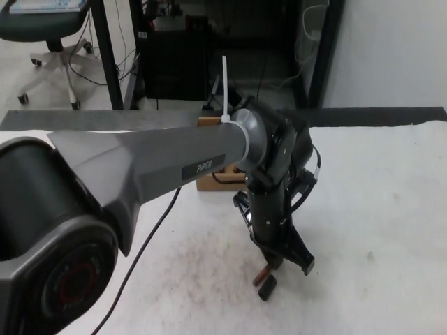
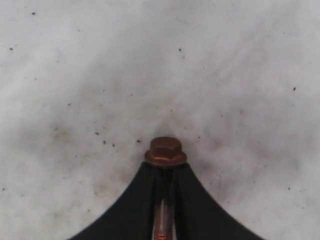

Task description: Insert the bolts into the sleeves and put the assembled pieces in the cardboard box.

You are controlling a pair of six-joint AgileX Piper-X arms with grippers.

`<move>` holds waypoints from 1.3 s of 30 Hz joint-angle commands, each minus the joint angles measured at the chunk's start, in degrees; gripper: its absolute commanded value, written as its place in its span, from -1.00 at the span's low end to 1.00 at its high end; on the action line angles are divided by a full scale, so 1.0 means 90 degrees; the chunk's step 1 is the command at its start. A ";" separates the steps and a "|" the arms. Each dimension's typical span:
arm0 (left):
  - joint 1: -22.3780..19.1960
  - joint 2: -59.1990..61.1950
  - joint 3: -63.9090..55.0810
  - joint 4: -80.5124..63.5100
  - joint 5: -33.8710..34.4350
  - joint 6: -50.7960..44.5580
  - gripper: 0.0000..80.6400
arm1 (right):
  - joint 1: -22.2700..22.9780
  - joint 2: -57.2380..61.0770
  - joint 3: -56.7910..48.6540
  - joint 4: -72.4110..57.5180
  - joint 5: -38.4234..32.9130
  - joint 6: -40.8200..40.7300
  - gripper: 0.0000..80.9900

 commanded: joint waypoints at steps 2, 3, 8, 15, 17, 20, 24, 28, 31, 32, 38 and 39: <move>0.0103 0.0110 0.0000 0.0602 -0.0714 0.0499 -1.00 | -0.0009 -0.0034 -0.0002 0.0050 -0.0012 -0.0064 -0.98; 0.0133 0.0089 -0.0028 0.0699 -0.0934 0.0700 -1.00 | 0.0001 -0.0034 -0.0002 0.0053 -0.0012 -0.0064 -0.98; 0.0387 0.0007 -0.0254 0.1114 -0.1274 0.1074 -1.00 | 0.0012 -0.0034 -0.0002 0.0051 -0.0012 -0.0064 -0.98; 0.0623 -0.0014 -0.0239 0.1067 -0.0527 0.1441 -0.95 | 0.0009 -0.0034 -0.0002 0.0038 -0.0012 -0.0064 -0.98; 0.0665 -0.0014 -0.0239 0.1013 -0.0403 0.1581 -0.79 | 0.0009 -0.0034 -0.0002 0.0038 -0.0012 -0.0064 -0.98; 0.0663 -0.0014 -0.0239 0.1016 -0.0422 0.1932 -0.42 | 0.0009 -0.0034 -0.0002 0.0038 -0.0012 -0.0064 -0.98; 0.0663 -0.0014 -0.0239 0.1069 -0.0492 0.2135 -0.18 | 0.0009 -0.0034 -0.0002 0.0023 -0.0012 -0.0064 -0.98; 0.0663 -0.0014 -0.0239 0.1118 -0.0489 0.2136 -0.18 | 0.0009 -0.0034 -0.0002 0.0024 -0.0012 -0.0095 -0.98; 0.0663 -0.0014 -0.0239 0.1116 -0.0580 0.1989 -0.18 | 0.0009 -0.0034 -0.0002 0.0024 -0.0012 -0.0095 -0.98; 0.0663 0.0006 -0.0239 0.1116 -0.0623 0.1934 -0.18 | 0.0009 -0.0034 -0.0002 0.0024 -0.0012 -0.0095 -0.98; 0.0663 0.0060 -0.0140 0.1059 -0.0635 0.1885 -0.18 | 0.0009 -0.0034 -0.0002 0.0024 -0.0012 -0.0095 -0.98; 0.0663 0.0060 -0.0110 0.1009 -0.0635 0.1858 -0.18 | 0.0009 -0.0034 -0.0002 0.0024 -0.0012 -0.0095 -0.98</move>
